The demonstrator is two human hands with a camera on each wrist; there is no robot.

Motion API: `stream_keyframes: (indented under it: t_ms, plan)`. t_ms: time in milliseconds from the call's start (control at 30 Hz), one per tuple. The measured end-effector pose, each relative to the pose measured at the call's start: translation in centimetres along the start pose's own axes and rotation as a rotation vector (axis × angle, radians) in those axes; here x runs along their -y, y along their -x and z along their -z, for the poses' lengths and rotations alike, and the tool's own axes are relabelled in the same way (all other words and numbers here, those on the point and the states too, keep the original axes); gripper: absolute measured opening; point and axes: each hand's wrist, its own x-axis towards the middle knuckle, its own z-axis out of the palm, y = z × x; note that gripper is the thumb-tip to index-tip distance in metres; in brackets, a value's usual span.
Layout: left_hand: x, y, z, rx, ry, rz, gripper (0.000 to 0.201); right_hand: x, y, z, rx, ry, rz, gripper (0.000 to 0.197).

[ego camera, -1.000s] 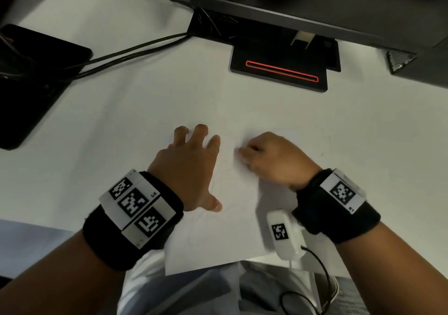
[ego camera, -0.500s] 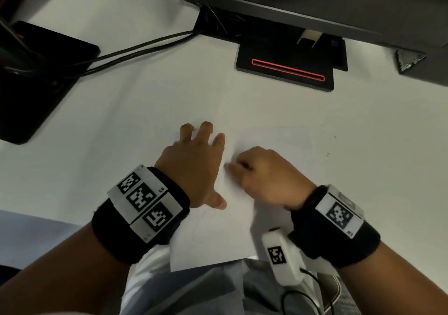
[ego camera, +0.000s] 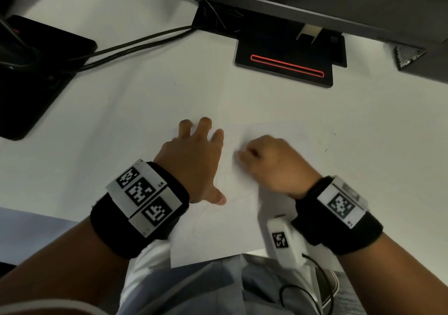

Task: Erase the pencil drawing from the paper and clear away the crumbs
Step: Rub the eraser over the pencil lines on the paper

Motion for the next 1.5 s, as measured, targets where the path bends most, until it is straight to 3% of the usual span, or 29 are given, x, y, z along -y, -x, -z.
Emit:
stream_keyframes:
  t_ms: [100, 200, 300, 367, 467, 533, 633, 767, 900, 967, 1067, 1133, 1233, 1400, 1500]
  plan:
    - [0.0, 0.0, 0.0, -0.003, -0.001, -0.006, 0.119, 0.0, 0.5, -0.3, 0.052, 0.017, -0.008, 0.047]
    - [0.0, 0.0, 0.0, 0.008, -0.005, -0.005, 0.120, -1.4, -0.2, 1.4, -0.062, -0.022, -0.105, 0.048]
    - [-0.1, -0.1, 0.0, 0.004, -0.012, -0.004, 0.119, 0.3, 0.8, -0.2, 0.025, 0.029, 0.026, 0.048]
    - [-0.1, -0.1, 0.0, 0.000, -0.008, -0.004, 0.119, 0.7, 1.2, -0.9, 0.077, 0.016, 0.024, 0.047]
    - [0.0, 0.0, 0.1, 0.010, 0.008, -0.004, 0.120, -0.7, 0.0, 0.9, -0.021, -0.042, -0.101, 0.047]
    - [-0.1, 0.0, 0.1, 0.015, 0.001, -0.003, 0.120, -0.7, 0.0, 0.9, -0.047, -0.035, -0.087, 0.047]
    - [0.0, -0.1, -0.1, 0.002, -0.015, 0.002, 0.120, 0.4, 1.1, -0.7, 0.042, 0.011, 0.010, 0.047]
    - [-0.1, -0.1, 0.0, 0.000, -0.009, 0.004, 0.121, -1.6, 0.3, 1.1, -0.051, -0.052, -0.110, 0.049]
    - [-0.2, -0.2, 0.0, 0.005, -0.016, 0.012, 0.120, 0.1, 1.2, -0.5, 0.026, 0.013, 0.003, 0.047]
    - [-0.2, -0.2, 0.0, 0.004, -0.012, 0.012, 0.120, 0.1, 1.2, -0.5, 0.050, 0.004, -0.012, 0.049]
    - [-0.2, -0.2, 0.0, 0.012, -0.010, 0.021, 0.120, -1.2, 0.2, 1.2, -0.051, -0.028, -0.099, 0.050]
    - [-0.3, -0.3, -0.1, 0.015, -0.016, 0.024, 0.120, -0.9, 0.4, 1.0, -0.073, 0.009, -0.064, 0.049]
    - [-0.2, -0.3, -0.1, 0.013, -0.027, 0.018, 0.120, 0.1, 1.5, -0.4, 0.024, 0.036, 0.009, 0.048]
    - [-0.3, -0.3, 0.0, 0.023, -0.014, 0.022, 0.117, -1.7, 0.9, 1.4, -0.074, -0.048, -0.129, 0.048]
    - [-0.4, -0.3, 0.0, 0.023, -0.020, 0.028, 0.116, -0.4, 1.4, -0.1, -0.036, 0.028, -0.022, 0.047]
